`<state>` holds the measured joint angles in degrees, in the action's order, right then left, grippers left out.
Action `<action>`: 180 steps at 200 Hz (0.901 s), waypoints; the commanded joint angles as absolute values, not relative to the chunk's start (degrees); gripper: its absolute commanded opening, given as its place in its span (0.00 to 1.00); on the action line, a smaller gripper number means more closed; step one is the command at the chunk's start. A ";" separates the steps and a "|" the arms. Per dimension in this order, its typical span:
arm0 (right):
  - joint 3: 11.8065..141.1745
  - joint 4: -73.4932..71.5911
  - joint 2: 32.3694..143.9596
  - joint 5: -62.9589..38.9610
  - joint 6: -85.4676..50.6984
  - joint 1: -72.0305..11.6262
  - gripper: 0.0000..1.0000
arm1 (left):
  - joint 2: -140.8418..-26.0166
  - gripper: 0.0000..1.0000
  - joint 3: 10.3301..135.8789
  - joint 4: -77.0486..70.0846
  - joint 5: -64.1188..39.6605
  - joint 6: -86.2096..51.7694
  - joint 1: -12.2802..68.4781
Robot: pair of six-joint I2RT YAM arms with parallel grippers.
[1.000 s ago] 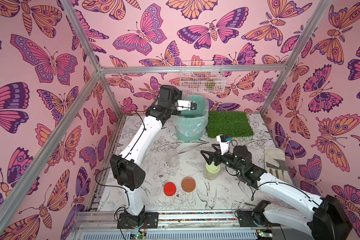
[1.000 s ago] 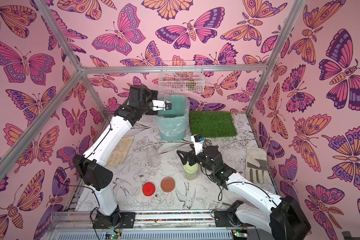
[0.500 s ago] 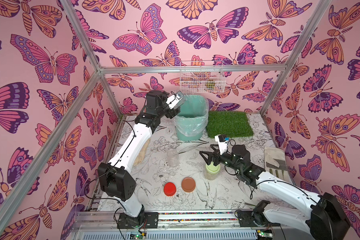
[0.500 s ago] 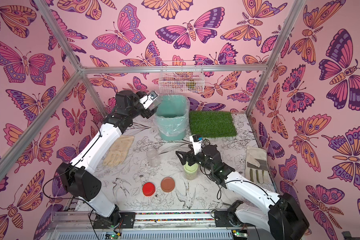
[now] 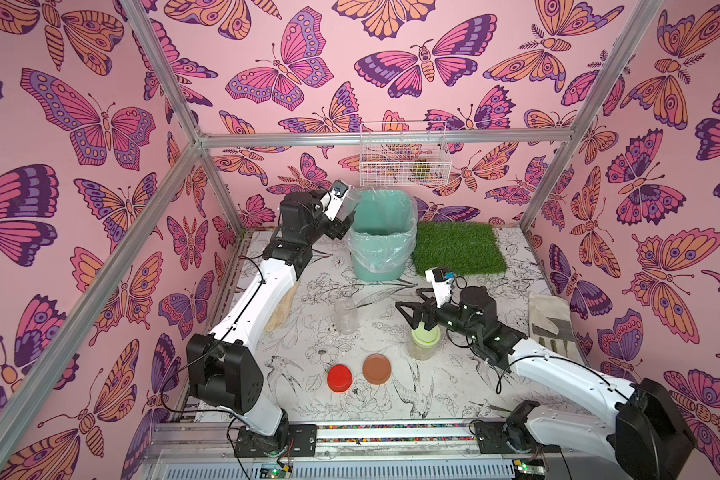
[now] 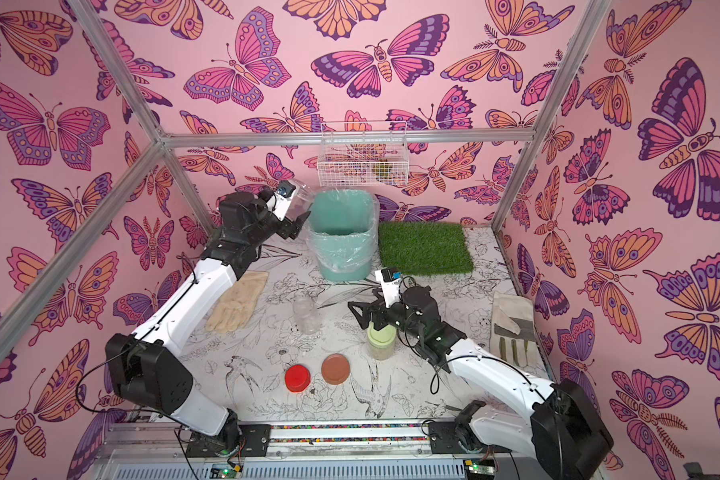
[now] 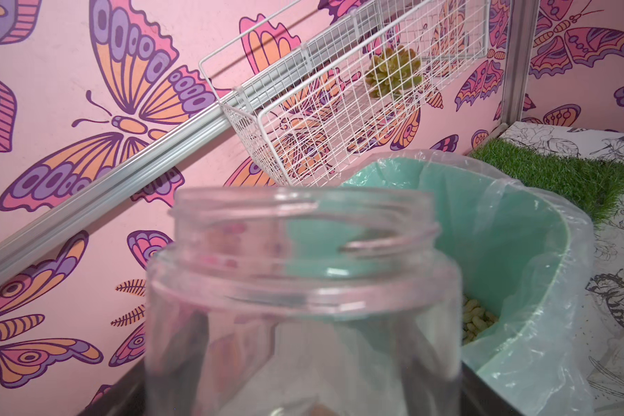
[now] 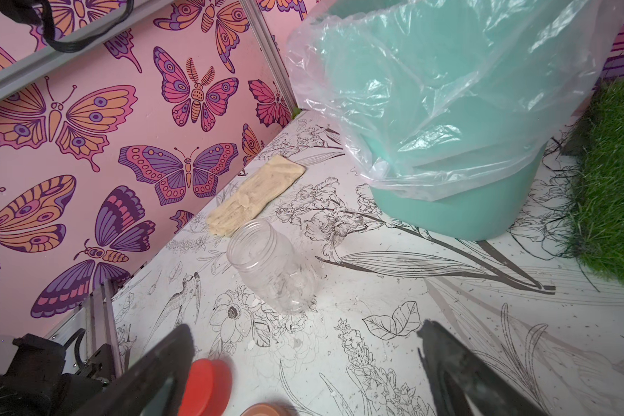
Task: Empty moldy peanuts from jars
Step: Pour the moldy peanuts from the jar into the trash bin.
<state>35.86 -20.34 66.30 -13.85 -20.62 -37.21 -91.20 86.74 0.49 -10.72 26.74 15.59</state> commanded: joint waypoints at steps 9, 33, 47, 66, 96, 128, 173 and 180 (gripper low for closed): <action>37.55 -20.58 66.65 -14.69 -20.84 -36.98 0.99 | -88.78 0.00 91.17 3.05 -11.47 35.39 15.04; 37.18 -20.87 66.53 -14.55 -20.74 -36.95 0.99 | -90.63 0.00 98.36 11.60 -10.95 43.54 15.36; 37.00 -20.98 66.36 -14.46 -20.56 -36.93 0.99 | -92.52 0.00 103.89 17.27 -10.17 47.46 16.04; 36.84 -20.82 65.88 -13.65 -20.24 -36.94 0.99 | -96.64 0.00 113.25 26.84 -7.19 57.84 18.41; 35.92 -20.45 64.65 -12.24 -19.51 -36.95 0.99 | -104.35 0.00 122.03 37.67 6.06 90.11 26.27; 34.65 -19.86 62.79 -10.60 -18.57 -36.96 0.99 | -109.28 0.00 119.04 26.38 17.61 119.21 28.96; 34.34 -19.64 62.37 -9.82 -17.84 -36.86 0.99 | -111.17 0.00 121.81 19.73 13.80 121.82 29.44; 34.44 -19.92 62.68 -10.09 -18.08 -36.89 0.99 | -111.03 0.00 121.82 19.60 13.89 121.98 29.44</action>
